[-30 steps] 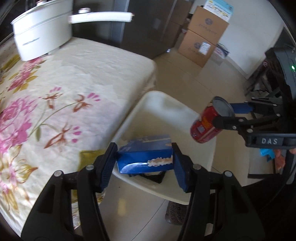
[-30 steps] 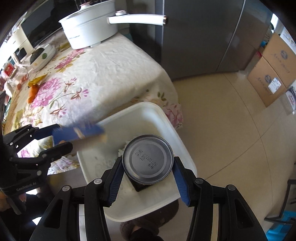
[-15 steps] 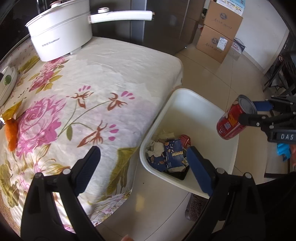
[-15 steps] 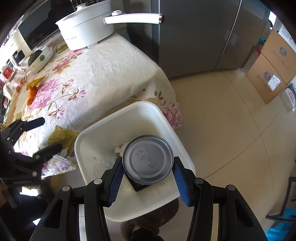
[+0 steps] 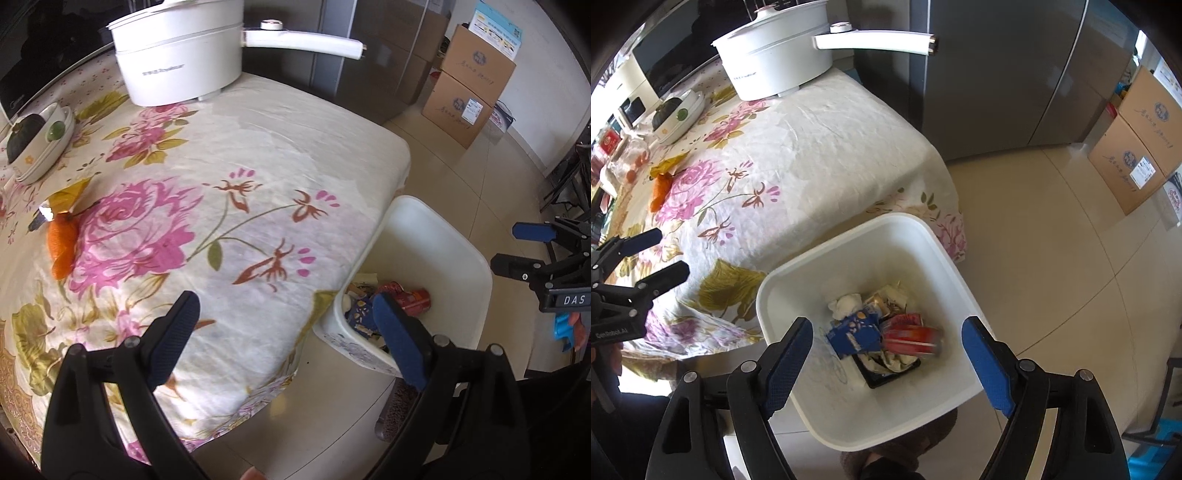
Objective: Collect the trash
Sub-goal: 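Move both grippers back toward the orange peel and yellow packet on the table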
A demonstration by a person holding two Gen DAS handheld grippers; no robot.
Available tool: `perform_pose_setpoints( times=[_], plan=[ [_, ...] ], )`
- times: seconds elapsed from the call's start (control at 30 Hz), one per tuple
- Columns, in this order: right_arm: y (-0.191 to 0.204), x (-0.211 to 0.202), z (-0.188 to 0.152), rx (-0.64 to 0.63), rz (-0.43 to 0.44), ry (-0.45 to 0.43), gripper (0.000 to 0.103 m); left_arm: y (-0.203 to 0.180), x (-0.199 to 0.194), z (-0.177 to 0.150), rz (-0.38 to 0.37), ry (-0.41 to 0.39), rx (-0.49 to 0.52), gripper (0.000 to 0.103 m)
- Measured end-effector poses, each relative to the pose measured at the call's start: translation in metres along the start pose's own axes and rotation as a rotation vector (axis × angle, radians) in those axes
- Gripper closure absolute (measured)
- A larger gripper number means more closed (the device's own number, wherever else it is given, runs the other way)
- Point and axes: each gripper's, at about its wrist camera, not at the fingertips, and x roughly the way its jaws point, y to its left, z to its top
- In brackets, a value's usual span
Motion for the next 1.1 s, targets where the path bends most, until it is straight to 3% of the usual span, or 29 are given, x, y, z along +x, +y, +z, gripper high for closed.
perform_pose_setpoints(
  times=[0.4, 0.77, 1.1],
  plan=[
    [0.038, -0.001, 0.021, -0.051, 0.010, -0.021, 0.019, 0.055, -0.023, -0.006, 0.049, -0.008, -0.091, 0.008],
    [0.108, 0.003, 0.056, -0.111, 0.058, -0.046, 0.018, 0.143, -0.050, -0.020, 0.129, -0.027, -0.245, 0.008],
    [0.163, 0.034, 0.079, -0.176, 0.046, -0.015, 0.018, 0.212, -0.035, -0.024, 0.189, -0.048, -0.365, 0.008]
  ],
)
